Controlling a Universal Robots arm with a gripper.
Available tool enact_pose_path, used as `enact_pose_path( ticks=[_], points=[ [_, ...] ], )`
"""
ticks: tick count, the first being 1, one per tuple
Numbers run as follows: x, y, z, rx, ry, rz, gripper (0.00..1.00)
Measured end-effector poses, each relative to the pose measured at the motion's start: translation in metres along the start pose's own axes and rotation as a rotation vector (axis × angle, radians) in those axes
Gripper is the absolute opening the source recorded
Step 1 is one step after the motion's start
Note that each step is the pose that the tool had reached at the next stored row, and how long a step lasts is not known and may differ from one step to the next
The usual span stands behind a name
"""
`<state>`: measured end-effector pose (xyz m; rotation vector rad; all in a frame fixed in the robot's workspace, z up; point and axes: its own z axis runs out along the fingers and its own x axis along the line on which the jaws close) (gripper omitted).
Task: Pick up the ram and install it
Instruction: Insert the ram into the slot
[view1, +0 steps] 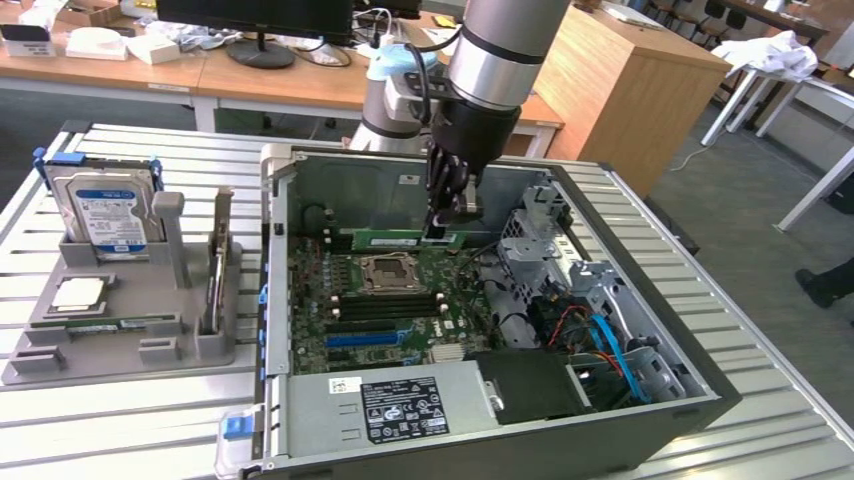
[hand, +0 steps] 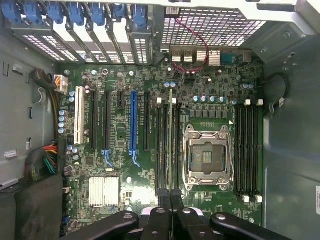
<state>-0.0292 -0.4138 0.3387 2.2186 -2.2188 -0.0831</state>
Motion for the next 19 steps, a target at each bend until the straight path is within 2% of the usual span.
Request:
enact_pose_path(
  ticks=[19],
  points=[
    [0.001, -0.0008, 0.0219, 0.0001, 0.0000, 0.000, 0.11]
  ],
)
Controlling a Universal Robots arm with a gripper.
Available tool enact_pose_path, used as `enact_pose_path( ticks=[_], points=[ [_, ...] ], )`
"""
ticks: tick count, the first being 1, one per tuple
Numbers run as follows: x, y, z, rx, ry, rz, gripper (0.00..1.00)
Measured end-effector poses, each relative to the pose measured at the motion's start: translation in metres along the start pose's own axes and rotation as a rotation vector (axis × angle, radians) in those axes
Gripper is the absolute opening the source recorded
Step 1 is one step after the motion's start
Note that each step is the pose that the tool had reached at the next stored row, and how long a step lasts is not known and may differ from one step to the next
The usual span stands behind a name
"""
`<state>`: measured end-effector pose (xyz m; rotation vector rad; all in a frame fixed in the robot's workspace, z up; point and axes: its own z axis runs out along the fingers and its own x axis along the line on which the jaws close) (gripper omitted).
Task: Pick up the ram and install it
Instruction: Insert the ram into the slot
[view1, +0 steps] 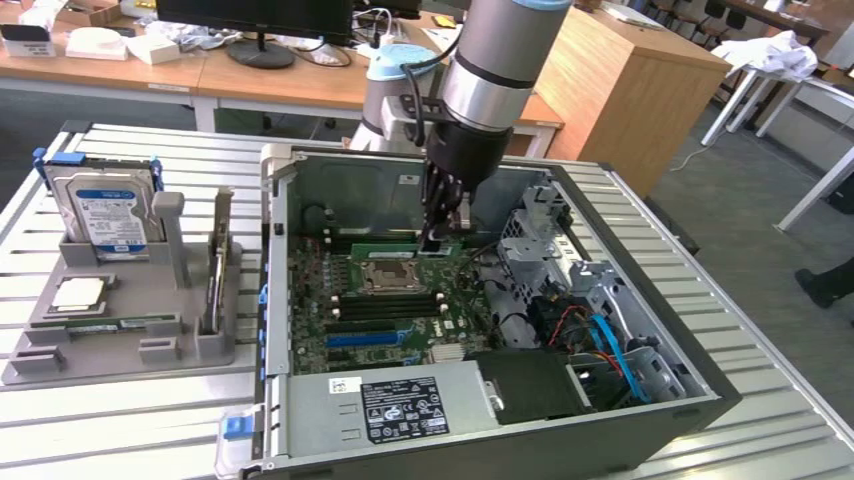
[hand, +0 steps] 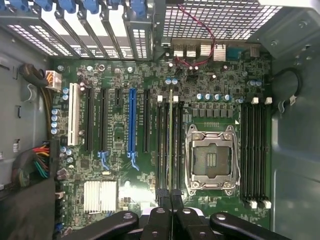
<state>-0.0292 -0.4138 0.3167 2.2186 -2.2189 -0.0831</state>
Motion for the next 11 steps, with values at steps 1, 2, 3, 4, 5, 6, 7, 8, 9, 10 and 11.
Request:
enact_pose_path(
  ticks=[1, 2, 3, 4, 5, 6, 7, 8, 9, 10, 11],
  points=[
    [0.0000, 0.0000, 0.0011, 0.0000, -0.0001, 0.000, 0.11],
    [0.0001, -0.0001, 0.0021, 0.0000, 0.0000, 0.000, 0.11],
    [0.0001, -0.0001, 0.0032, 0.0001, -0.0001, 0.000, 0.11],
    [0.0001, -0.0002, 0.0042, 0.0000, 0.0000, 0.000, 0.11],
    [0.0002, -0.0002, 0.0051, 0.0000, -0.0001, 0.000, 0.11],
    [0.0002, -0.0002, 0.0061, 0.0000, 0.0000, 0.000, 0.11],
    [0.0002, -0.0003, 0.0070, 0.0000, 0.0000, 0.000, 0.11],
    [0.0003, -0.0003, 0.0080, 0.0000, -0.0001, 0.000, 0.11],
    [0.0003, -0.0004, 0.0089, 0.0000, -0.0001, 0.000, 0.11],
    [0.0003, -0.0004, 0.0099, 0.0000, 0.0000, 0.000, 0.11],
    [0.0004, -0.0004, 0.0109, 0.0000, 0.0000, 0.000, 0.11]
  ],
)
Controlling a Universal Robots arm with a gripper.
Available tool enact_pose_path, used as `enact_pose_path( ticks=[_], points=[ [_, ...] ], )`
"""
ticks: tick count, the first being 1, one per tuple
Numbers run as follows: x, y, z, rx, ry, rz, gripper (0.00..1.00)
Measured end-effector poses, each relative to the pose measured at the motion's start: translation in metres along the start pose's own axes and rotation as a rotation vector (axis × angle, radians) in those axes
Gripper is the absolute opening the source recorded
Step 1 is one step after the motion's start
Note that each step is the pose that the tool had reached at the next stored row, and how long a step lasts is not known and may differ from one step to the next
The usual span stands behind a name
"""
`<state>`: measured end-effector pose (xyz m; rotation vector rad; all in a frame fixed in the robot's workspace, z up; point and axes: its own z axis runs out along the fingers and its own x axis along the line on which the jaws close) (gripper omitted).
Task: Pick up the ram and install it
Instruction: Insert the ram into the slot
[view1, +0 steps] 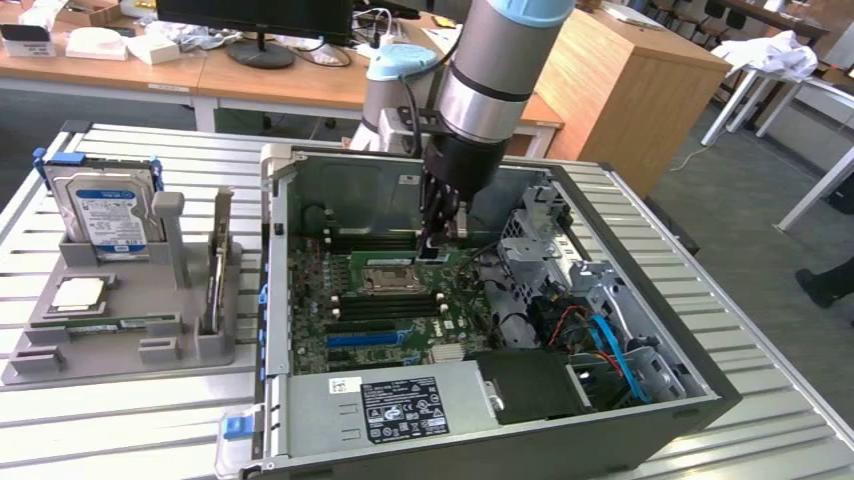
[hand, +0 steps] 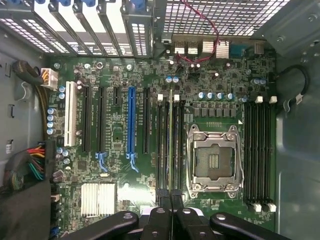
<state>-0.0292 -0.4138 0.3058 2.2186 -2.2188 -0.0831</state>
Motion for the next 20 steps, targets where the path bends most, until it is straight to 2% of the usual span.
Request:
enact_pose_path(
  ticks=[20],
  points=[
    [0.001, -0.0006, 0.0157, 0.0000, 0.0000, 0.000, 0.11]
  ],
)
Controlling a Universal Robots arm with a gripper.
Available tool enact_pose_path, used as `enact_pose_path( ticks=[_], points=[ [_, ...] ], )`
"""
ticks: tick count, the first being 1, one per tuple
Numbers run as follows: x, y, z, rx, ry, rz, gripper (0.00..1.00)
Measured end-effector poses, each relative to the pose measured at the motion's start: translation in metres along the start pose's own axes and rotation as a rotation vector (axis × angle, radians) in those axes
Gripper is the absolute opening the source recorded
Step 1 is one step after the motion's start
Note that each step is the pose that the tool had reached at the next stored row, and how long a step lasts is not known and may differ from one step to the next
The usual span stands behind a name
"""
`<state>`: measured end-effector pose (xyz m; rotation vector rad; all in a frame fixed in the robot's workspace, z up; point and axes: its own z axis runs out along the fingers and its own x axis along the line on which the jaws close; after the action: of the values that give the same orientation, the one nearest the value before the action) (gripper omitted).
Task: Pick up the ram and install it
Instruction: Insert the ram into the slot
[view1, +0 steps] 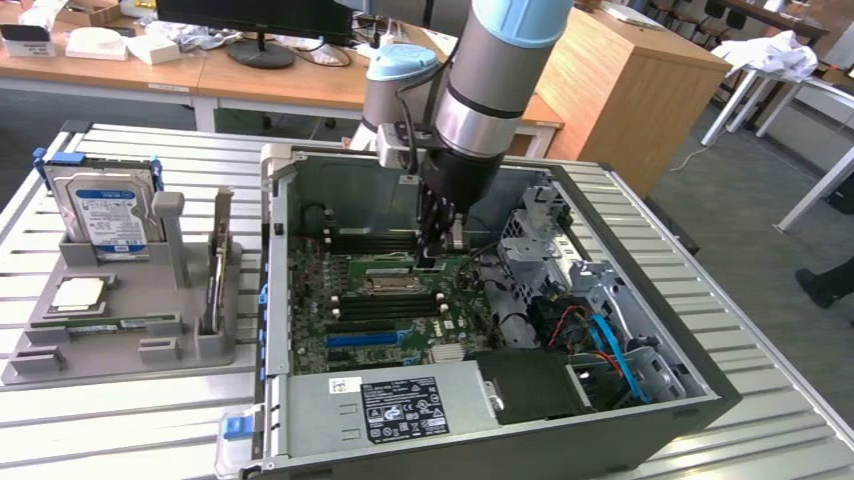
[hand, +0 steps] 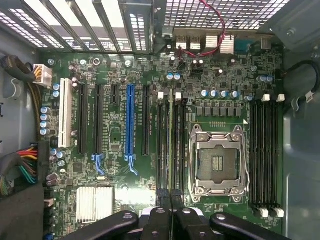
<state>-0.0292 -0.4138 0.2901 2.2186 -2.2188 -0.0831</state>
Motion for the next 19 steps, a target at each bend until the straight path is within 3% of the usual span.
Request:
enact_pose_path(
  ticks=[19],
  points=[
    [0.001, -0.0006, 0.0163, 0.0000, -0.0001, 0.000, 0.11]
  ],
)
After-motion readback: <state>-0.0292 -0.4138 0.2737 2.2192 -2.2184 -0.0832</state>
